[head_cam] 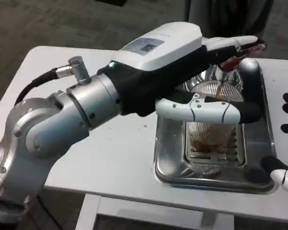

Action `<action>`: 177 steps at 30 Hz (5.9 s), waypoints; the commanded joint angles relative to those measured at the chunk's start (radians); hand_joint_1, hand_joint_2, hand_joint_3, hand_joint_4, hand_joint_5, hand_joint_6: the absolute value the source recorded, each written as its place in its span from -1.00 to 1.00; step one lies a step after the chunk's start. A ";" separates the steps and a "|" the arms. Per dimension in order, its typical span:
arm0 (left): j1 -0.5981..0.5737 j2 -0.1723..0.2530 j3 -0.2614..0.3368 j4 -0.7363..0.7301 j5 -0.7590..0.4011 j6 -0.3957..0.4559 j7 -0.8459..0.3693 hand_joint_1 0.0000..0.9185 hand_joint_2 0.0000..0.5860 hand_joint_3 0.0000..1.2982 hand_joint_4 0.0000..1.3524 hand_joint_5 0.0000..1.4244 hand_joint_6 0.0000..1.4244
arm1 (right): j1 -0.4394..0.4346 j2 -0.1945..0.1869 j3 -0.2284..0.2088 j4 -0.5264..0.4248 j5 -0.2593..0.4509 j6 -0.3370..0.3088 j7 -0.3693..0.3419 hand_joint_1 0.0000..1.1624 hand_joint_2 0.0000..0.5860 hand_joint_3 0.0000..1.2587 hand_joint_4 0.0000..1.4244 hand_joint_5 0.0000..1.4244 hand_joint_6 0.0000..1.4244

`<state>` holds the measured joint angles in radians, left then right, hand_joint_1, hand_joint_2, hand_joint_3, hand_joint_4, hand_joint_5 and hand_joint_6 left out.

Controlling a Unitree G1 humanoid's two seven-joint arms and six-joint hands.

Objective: Grasp the cup under the faucet to collect the drink, then remove the cup.

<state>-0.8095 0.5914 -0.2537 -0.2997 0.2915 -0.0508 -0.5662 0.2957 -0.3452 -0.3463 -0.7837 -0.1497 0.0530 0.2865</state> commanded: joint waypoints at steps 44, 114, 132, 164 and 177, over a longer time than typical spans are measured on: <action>0.065 0.075 -0.026 -0.038 -0.003 0.013 -0.108 -1.00 -0.55 -0.80 -0.85 -0.72 -0.80 | -0.262 0.132 0.300 0.205 -0.117 0.135 -0.157 0.02 -0.21 -1.00 -1.00 -0.93 -0.87; 0.173 0.073 0.302 -0.096 -0.215 0.045 -0.028 -1.00 -0.73 -0.77 -0.80 -0.65 -0.73 | -0.430 0.187 0.369 0.323 -0.124 0.168 -0.212 -0.02 -0.15 -0.95 -0.94 -0.87 -0.79; 0.537 0.112 0.543 -0.277 -0.260 0.087 -0.025 -0.97 -0.72 -0.74 -0.74 -0.60 -0.69 | -0.410 0.178 0.350 0.302 -0.093 0.162 -0.204 -0.04 -0.12 -0.98 -0.95 -0.85 -0.72; 0.938 0.046 0.650 -0.336 -0.244 0.045 0.050 -0.94 -0.70 -0.72 -0.72 -0.57 -0.68 | -0.429 0.148 0.356 0.362 -0.015 0.100 -0.171 -0.08 -0.19 -1.00 -1.00 -0.90 -0.76; 1.020 0.037 0.694 -0.384 -0.263 0.067 0.041 -0.93 -0.69 -0.71 -0.71 -0.57 -0.68 | -0.446 0.171 0.397 0.388 -0.072 0.111 -0.220 -0.03 -0.21 -1.00 -1.00 -0.93 -0.78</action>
<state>0.1890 0.6258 0.4220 -0.6627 0.0432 0.0040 -0.5229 -0.1499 -0.1897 0.0322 -0.4018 -0.2095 0.1751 0.0808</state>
